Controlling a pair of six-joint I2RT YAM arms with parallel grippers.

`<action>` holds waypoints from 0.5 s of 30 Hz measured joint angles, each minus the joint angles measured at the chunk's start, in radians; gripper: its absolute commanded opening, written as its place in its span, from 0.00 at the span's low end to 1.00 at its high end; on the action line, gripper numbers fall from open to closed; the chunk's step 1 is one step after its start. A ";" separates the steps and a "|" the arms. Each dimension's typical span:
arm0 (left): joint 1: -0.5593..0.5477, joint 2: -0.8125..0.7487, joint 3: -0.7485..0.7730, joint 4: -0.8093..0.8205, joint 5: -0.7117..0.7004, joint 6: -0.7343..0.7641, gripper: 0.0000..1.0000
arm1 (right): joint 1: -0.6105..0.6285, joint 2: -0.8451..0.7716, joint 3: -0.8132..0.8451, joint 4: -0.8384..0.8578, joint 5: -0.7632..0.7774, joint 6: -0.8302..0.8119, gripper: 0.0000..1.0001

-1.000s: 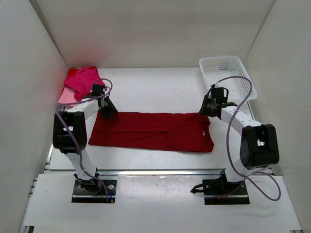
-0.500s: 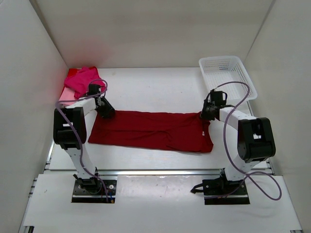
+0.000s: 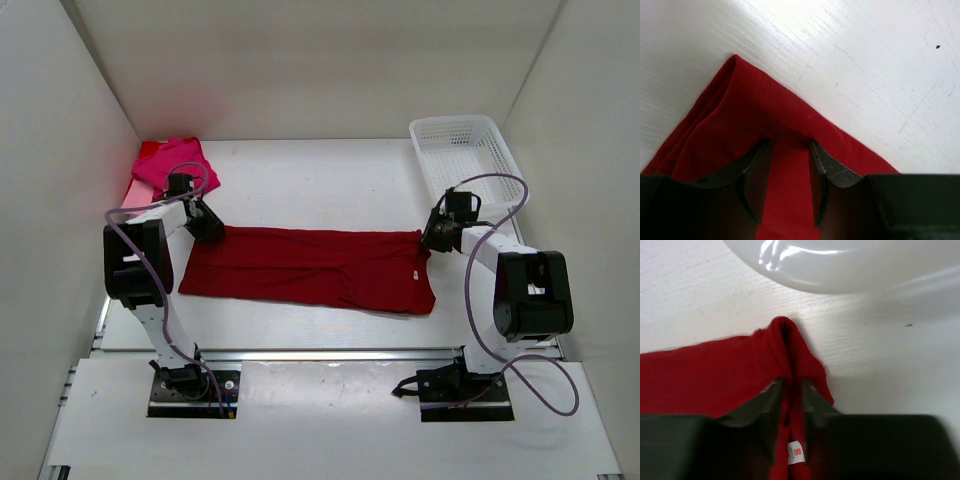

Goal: Fold and stack the t-shirts
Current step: Smooth out the rectangle-folded T-shirt at the center of the board.

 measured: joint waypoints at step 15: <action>-0.130 -0.169 -0.013 -0.031 -0.004 0.029 0.36 | 0.205 -0.146 0.037 -0.089 -0.050 0.052 0.00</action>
